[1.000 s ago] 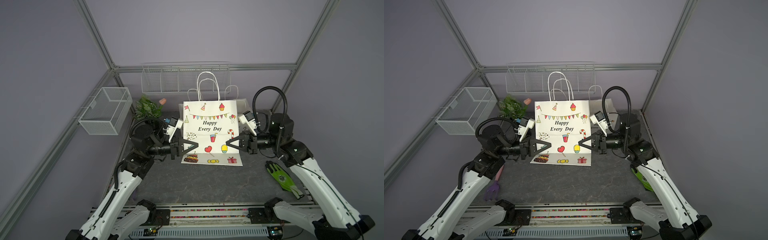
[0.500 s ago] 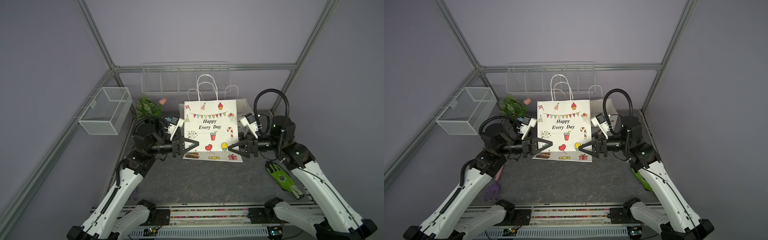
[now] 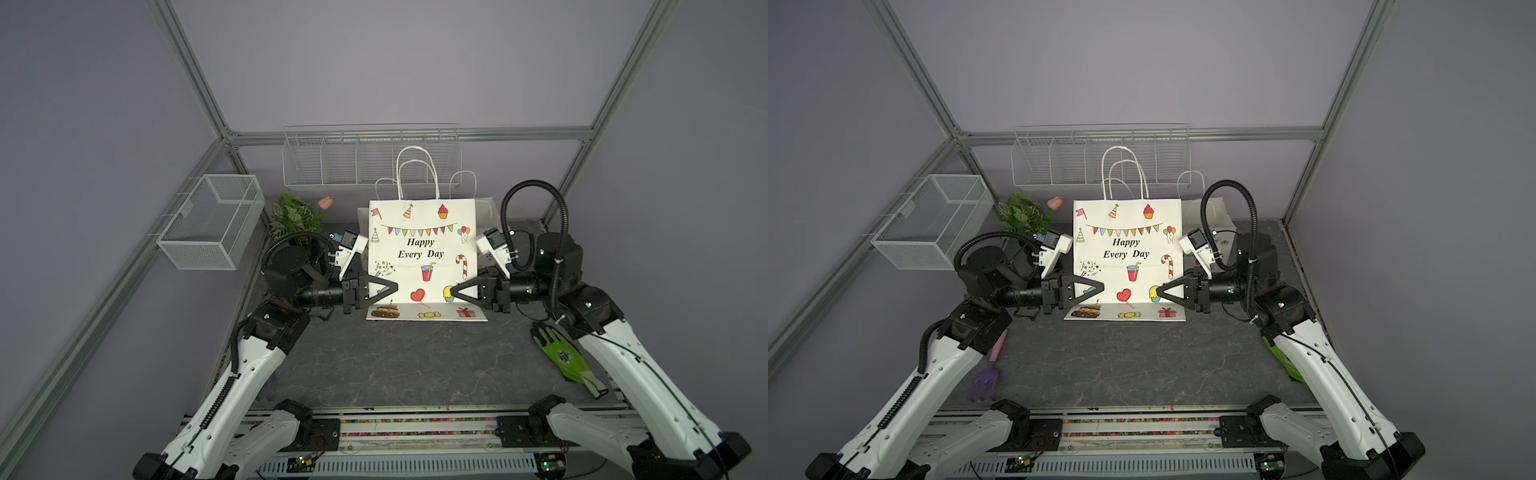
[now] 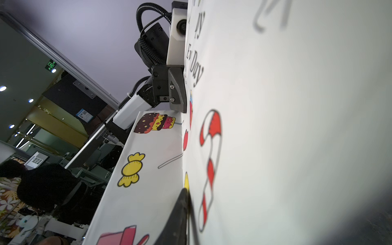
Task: Put away the paper bag
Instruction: Press the paper bag.
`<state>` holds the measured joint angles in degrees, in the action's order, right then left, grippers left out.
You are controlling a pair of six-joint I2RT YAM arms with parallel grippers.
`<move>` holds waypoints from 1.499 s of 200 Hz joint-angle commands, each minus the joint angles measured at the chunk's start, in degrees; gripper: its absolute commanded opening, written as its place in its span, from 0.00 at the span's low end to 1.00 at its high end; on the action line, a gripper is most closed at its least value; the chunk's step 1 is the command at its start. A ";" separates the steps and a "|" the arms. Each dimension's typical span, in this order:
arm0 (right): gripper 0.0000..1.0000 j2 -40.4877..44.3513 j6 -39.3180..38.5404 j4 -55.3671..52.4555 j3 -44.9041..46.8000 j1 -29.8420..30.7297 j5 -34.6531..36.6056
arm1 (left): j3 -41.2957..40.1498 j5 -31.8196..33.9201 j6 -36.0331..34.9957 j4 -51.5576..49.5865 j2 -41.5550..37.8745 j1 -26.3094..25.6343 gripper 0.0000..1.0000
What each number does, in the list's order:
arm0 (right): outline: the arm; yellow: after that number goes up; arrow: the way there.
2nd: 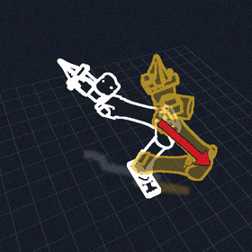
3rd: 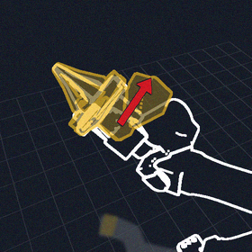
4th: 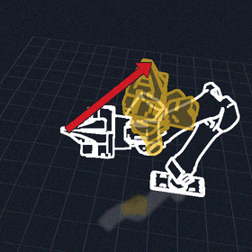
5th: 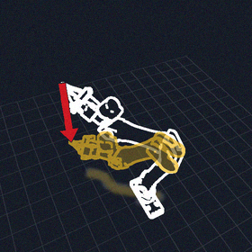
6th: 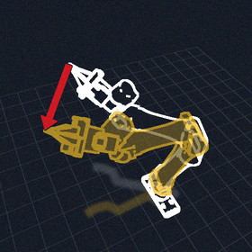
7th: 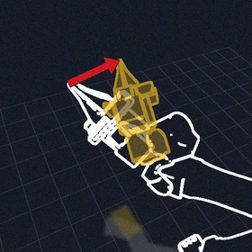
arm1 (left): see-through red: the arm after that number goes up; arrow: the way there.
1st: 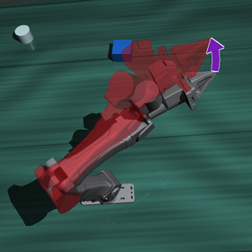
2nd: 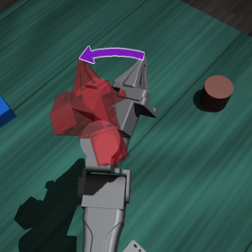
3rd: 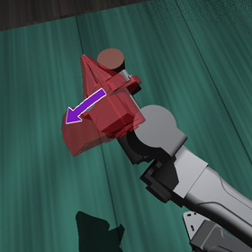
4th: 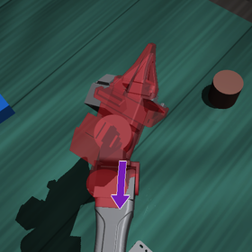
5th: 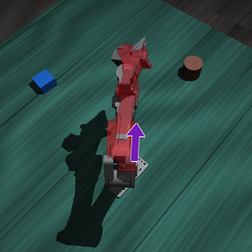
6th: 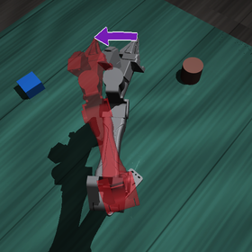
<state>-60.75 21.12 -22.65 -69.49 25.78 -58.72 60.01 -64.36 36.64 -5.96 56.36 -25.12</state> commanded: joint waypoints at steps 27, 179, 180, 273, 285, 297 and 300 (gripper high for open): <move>0.07 -0.84 3.02 2.47 0.55 0.59 -1.52 | 2.19 0.71 -2.05 -1.15 -0.96 0.07 0.76; 0.07 -1.30 11.95 7.84 -4.37 -10.06 -10.04 | 6.56 19.09 -18.83 -16.82 -10.65 0.64 1.00; 0.07 -1.30 12.11 8.09 -4.35 -10.10 -10.11 | 6.37 19.01 -18.77 -16.68 -10.56 0.62 0.99; 0.07 -1.60 15.77 11.90 -4.29 -8.61 -11.97 | 1.79 7.01 -8.76 1.62 -3.77 -2.58 1.00; 0.07 -1.82 16.06 12.52 -4.33 -7.93 -11.82 | 2.12 6.91 -9.13 1.61 -3.20 -4.05 1.00; 0.07 -2.07 16.16 12.81 -4.42 -7.30 -11.74 | 2.39 6.69 -9.29 1.65 -2.59 -5.12 1.00; 0.07 -2.13 16.17 12.89 -4.48 -7.13 -11.70 | 2.46 6.63 -9.31 1.66 -2.57 -5.31 1.00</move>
<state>-62.24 36.25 -12.60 -73.19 17.41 -69.14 61.21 -55.40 26.26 -7.09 52.71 -28.73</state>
